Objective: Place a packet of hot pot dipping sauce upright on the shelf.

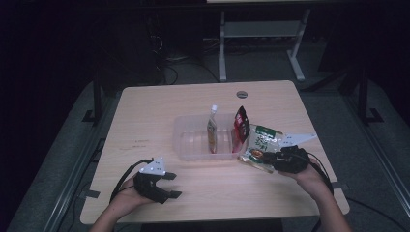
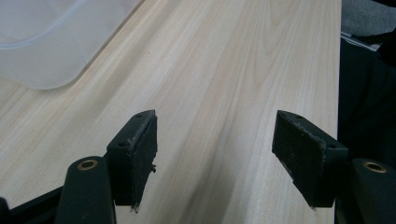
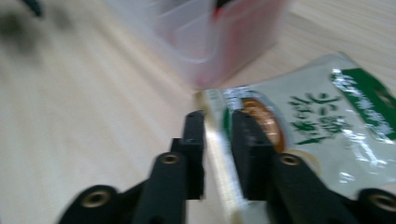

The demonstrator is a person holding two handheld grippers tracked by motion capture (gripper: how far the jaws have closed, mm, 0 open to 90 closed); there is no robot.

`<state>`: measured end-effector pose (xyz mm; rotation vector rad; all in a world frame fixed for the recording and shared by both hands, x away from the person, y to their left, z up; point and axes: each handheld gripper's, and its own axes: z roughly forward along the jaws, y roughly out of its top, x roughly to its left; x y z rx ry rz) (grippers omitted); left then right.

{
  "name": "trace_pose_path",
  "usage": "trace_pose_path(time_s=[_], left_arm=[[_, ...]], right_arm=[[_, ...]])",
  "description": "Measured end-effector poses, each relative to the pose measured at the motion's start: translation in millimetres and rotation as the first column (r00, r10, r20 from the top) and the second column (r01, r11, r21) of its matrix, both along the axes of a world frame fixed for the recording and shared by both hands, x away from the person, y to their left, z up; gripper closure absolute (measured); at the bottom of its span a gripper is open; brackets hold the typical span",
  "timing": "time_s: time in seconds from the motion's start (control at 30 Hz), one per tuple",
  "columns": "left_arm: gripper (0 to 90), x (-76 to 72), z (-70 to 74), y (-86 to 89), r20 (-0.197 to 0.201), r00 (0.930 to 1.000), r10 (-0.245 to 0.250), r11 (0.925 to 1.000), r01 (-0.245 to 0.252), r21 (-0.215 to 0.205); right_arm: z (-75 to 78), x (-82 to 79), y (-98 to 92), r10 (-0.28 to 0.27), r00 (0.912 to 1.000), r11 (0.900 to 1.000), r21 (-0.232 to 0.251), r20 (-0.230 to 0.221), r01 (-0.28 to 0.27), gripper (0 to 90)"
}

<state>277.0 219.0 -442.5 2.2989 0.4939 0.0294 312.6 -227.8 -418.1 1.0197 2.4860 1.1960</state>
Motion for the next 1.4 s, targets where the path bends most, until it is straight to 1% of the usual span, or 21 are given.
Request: trace_pose_path(time_s=[0.07,0.13,0.23,0.3,0.37,0.43,0.5,0.53,0.63,0.67,0.7,0.73,0.8,0.83,0.97,1.0,1.03,1.17,1.27,1.33,1.4], left_arm=[[30.7,0.6,-0.3,0.0,-0.002,1.0,0.0,1.0,0.0,0.001],[30.7,1.4,-0.5,-0.3,-0.001,1.0,0.001,1.0,-0.001,-0.003],[30.6,1.6,-0.6,-0.6,-0.003,1.0,-0.003,1.0,0.003,0.001],[30.6,0.7,-0.6,-0.9,-0.007,1.0,-0.001,1.0,0.001,0.0],[30.6,0.3,-0.1,-0.3,-0.007,1.0,-0.005,1.0,0.005,0.008],[30.7,0.2,-0.7,-0.1,-0.005,1.0,-0.005,1.0,0.005,0.004],[30.7,0.2,-1.2,0.0,-0.011,0.9999,0.001,1.0,-0.001,-0.003],[30.6,1.0,-0.9,0.7,-0.007,1.0,-0.006,1.0,0.006,0.006],[30.6,1.5,-1.3,0.3,-0.009,0.9999,-0.007,0.9999,0.007,0.011],[30.6,1.1,-1.9,-0.7,-0.012,0.9999,-0.001,1.0,0.001,0.002],[30.6,1.5,-1.7,-0.6,-0.01,0.9999,-0.007,0.9999,0.007,0.012],[30.6,0.5,-1.9,-1.5,-0.015,0.9999,0.0,1.0,0.0,0.007],[30.6,-0.2,-2.1,-2.0,-0.015,0.9999,-0.002,1.0,0.003,0.007],[30.6,-0.3,-2.4,-2.2,-0.016,0.9999,-0.003,1.0,0.003,0.008],[30.6,0.0,-2.6,-1.8,-0.018,0.9998,-0.004,1.0,0.004,0.009],[30.6,0.6,-2.4,-1.1,-0.014,0.9999,-0.009,0.9998,0.009,0.016],[30.6,0.5,-2.9,-1.3,-0.02,0.9998,-0.004,1.0,0.004,0.007],[30.6,0.8,-2.9,-1.1,-0.021,0.9998,-0.004,1.0,0.005,0.008],[30.6,0.6,-3.2,-1.4,-0.023,0.9997,-0.004,1.0,0.004,0.007],[30.6,0.9,-2.7,-1.3,-0.021,0.9998,-0.009,0.9998,0.009,0.016],[30.6,0.1,-2.8,-1.9,-0.024,0.9997,-0.002,1.0,0.002,0.006]], right_arm=[[-2.0,10.0,-2.9,-0.026,0.9997,1.0,-0.002,-0.001,0.026,84.7],[-4.4,20.5,-3.4,-0.055,0.9984,0.998,0.0,-0.014,0.055,88.1],[-11.1,35.5,0.4,-0.07,0.9974,0.997,-0.015,-0.016,0.07,89.5],[-16.9,45.0,3.4,-0.082,0.9962,0.996,-0.024,-0.028,0.082,89.6],[-23.4,53.3,6.8,-0.101,0.9942,0.994,-0.051,-0.037,0.099,89.7],[-29.8,59.5,9.3,-0.111,0.9925,0.991,-0.078,-0.053,0.106,89.7],[-35.3,63.1,11.9,-0.118,0.9913,0.987,-0.113,-0.059,0.111,89.8],[-38.0,64.3,12.8,-0.114,0.9922,0.986,-0.132,-0.052,0.106,89.8],[-39.2,64.3,14.4,-0.109,0.9928,0.983,-0.154,-0.05,0.1,89.9],[-40.1,63.8,15.4,-0.111,0.9925,0.982,-0.161,-0.053,0.101,89.9],[-40.7,63.9,16.2,-0.107,0.9932,0.981,-0.169,-0.045,0.098,90.0],[-41.3,63.9,17.3,-0.101,0.994,0.979,-0.183,-0.042,0.092,90.0],[-41.3,64.8,21.2,-0.097,0.9944,0.973,-0.215,-0.043,0.085,90.0],[-40.8,65.1,23.3,-0.091,0.995,0.968,-0.239,-0.042,0.078,90.0],[-40.2,64.6,28.6,-0.07,0.9972,0.953,-0.298,-0.025,0.06,90.0],[-39.9,64.2,28.7,-0.062,0.9977,0.952,-0.302,-0.027,0.051,90.0],[-39.8,63.7,28.3,-0.062,0.9976,0.954,-0.296,-0.032,0.05,90.0],[-38.9,59.6,25.2,-0.046,0.9966,0.961,-0.275,-0.069,0.025,90.0],[-38.2,55.8,24.7,-0.025,0.996,0.962,-0.273,-0.086,0.001,90.0],[-37.7,53.7,25.7,-0.015,0.9952,0.962,-0.271,-0.096,-0.012,90.0],[-37.2,50.8,27.6,-0.001,0.9944,0.962,-0.271,-0.106,-0.028,90.0]])
